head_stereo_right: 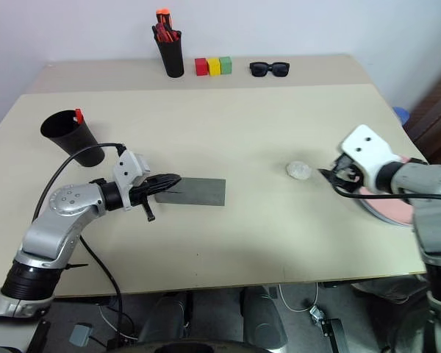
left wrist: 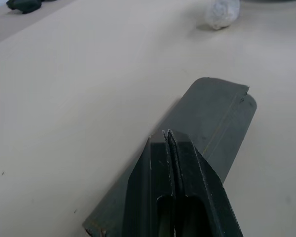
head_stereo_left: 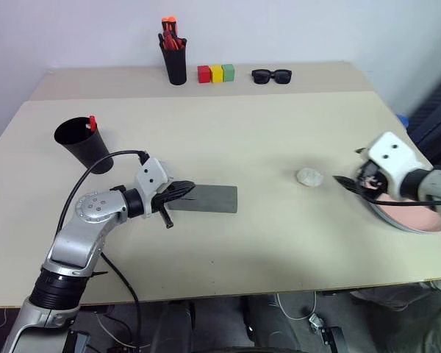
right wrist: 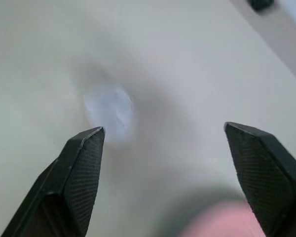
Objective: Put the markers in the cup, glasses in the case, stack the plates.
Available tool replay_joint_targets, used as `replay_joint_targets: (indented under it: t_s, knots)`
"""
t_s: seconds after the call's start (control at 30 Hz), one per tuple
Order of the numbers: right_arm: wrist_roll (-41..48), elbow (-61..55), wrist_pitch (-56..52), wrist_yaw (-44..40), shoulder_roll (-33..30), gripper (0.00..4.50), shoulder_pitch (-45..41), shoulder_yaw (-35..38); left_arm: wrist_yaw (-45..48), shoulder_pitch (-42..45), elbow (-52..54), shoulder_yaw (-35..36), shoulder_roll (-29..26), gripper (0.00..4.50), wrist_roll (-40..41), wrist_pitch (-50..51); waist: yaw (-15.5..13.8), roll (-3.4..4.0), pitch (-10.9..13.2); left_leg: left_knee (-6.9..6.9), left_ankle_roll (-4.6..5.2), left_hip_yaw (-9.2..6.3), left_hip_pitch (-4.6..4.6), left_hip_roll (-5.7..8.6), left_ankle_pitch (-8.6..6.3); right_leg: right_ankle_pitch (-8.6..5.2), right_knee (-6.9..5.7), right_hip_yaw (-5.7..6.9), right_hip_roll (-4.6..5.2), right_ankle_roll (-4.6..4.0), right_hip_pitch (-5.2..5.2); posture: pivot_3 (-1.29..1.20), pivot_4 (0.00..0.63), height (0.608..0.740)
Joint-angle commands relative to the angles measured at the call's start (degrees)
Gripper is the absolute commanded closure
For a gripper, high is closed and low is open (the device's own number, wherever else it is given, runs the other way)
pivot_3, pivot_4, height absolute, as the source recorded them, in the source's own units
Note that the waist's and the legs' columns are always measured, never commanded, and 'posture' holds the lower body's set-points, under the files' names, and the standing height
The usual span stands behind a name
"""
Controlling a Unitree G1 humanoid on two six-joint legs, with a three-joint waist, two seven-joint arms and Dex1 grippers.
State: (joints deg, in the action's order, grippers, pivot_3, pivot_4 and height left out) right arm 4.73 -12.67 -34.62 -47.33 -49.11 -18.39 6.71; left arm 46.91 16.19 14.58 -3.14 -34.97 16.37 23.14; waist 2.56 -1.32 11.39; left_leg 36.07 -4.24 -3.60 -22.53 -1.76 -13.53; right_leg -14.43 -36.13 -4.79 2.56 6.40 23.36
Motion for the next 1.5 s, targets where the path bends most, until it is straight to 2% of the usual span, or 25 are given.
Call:
replay_joint_targets:
  t_s: [0.03,0.2,0.23,0.3,0.4,0.47,0.5,0.53,0.8,0.93,1.03,1.2,1.4,1.5]
  knots:
    - [-2.5,5.2,3.4,3.3,3.4,0.44,-3.2,-4.8,-1.3,-0.4,3.5,1.3,-0.3,4.50,0.0,0.0,0.0,0.00,0.0,-0.01,0.00,0.01,0.00,0.00,0.00,0.00,0.00,0.00,0.01,0.00,0.01,0.00,0.150,0.740]
    - [-6.3,13.4,7.6,7.4,6.8,0.44,-5.8,-9.4,-2.5,-1.8,5.5,2.3,-0.9,4.50,0.4,1.0,-0.1,0.01,0.0,-0.02,0.00,0.01,-0.02,0.01,0.00,0.01,0.00,0.00,0.02,0.02,0.02,0.00,0.150,0.740]
    - [-6.3,14.1,7.9,8.2,7.4,0.67,-6.2,-9.3,-2.7,-2.1,5.8,2.5,-1.0,4.50,0.5,1.0,-0.1,0.01,0.0,-0.03,0.00,0.00,-0.02,0.01,0.00,0.02,-0.01,0.00,0.02,0.03,0.02,0.00,0.150,0.740]
    - [-5.7,13.1,6.9,7.5,7.3,1.28,-6.4,-9.1,-3.2,-2.6,6.1,3.2,-0.7,4.50,1.2,1.2,-0.1,0.01,0.0,-0.04,0.00,0.00,-0.02,0.01,0.00,0.05,-0.01,0.00,0.02,0.09,0.02,0.00,0.150,0.740]
    - [-5.8,11.3,5.9,7.6,6.2,2.68,-6.5,-8.4,-3.5,-2.2,5.8,3.2,0.0,4.50,1.8,1.5,0.0,0.02,0.0,-0.03,0.00,0.00,-0.01,0.01,0.00,0.08,-0.01,0.00,0.01,0.15,0.02,0.00,0.150,0.740]
    - [-6.0,10.3,5.8,7.6,5.0,3.80,-6.2,-7.6,-3.5,-1.7,5.5,2.8,0.3,4.50,1.8,1.6,0.0,0.01,0.0,-0.02,0.00,0.00,-0.02,0.01,0.00,0.08,-0.01,0.00,0.01,0.15,0.02,0.00,0.150,0.740]
    - [-5.9,9.5,5.2,7.8,4.3,4.22,-5.8,-6.7,-3.4,-1.5,5.3,2.6,0.5,4.50,1.7,1.6,-0.1,0.01,0.0,-0.03,0.00,0.00,-0.01,0.01,0.00,0.08,-0.01,0.00,0.01,0.15,0.02,0.00,0.150,0.740]
    - [-6.0,8.8,4.8,8.1,3.6,4.46,-5.5,-5.9,-3.4,-1.1,4.9,2.3,0.8,4.50,1.6,1.6,-0.1,0.02,0.0,-0.03,0.00,0.00,-0.01,0.01,0.00,0.08,-0.01,0.00,0.01,0.15,0.02,0.00,0.150,0.740]
    - [-9.2,3.4,-5.1,10.2,-7.5,4.46,2.2,3.9,-1.6,2.2,1.0,1.0,2.5,4.50,1.7,0.9,-0.4,0.01,0.0,-0.02,0.01,0.00,-0.04,0.02,0.00,0.06,0.01,0.01,0.02,0.12,0.02,0.00,0.150,0.740]
    - [-8.4,4.0,-4.9,9.1,-9.5,4.46,6.9,6.1,-1.0,3.3,-0.8,1.0,2.9,4.50,1.4,0.3,0.0,0.01,0.0,-0.02,0.01,0.00,-0.02,0.02,0.00,0.00,0.00,0.00,0.02,0.01,0.01,0.00,0.150,0.740]
    - [-7.7,6.3,-2.5,9.0,-9.1,3.30,8.3,6.6,-1.3,3.6,-1.5,1.2,3.1,4.50,0.8,-0.2,0.2,0.06,0.0,-0.01,0.01,0.02,0.03,0.01,0.00,0.01,-0.02,-0.02,0.00,0.01,0.01,0.00,0.150,0.740]
    - [-7.2,9.0,1.3,10.0,-9.0,0.85,6.1,7.0,-1.7,0.6,0.0,5.2,0.3,4.50,1.4,0.4,0.2,0.06,0.0,0.00,0.01,0.03,0.03,0.01,-0.01,0.01,-0.03,-0.02,0.00,0.01,0.01,0.00,0.150,0.740]
    - [-4.7,12.8,11.7,6.9,-9.1,0.85,1.7,6.6,-3.8,-5.4,3.2,11.1,-2.1,4.50,2.2,1.6,0.1,0.07,0.0,-0.03,0.01,0.04,0.02,0.00,-0.01,0.00,-0.01,-0.02,0.01,0.01,0.02,0.00,0.150,0.740]
    - [2.0,9.5,13.2,2.4,-5.7,0.85,-0.3,6.6,-5.8,-8.9,5.9,14.9,-2.3,4.50,3.2,3.2,0.1,0.05,0.0,-0.03,0.01,0.04,0.02,0.00,-0.01,0.00,-0.01,-0.02,0.02,0.01,0.01,0.00,0.150,0.740]
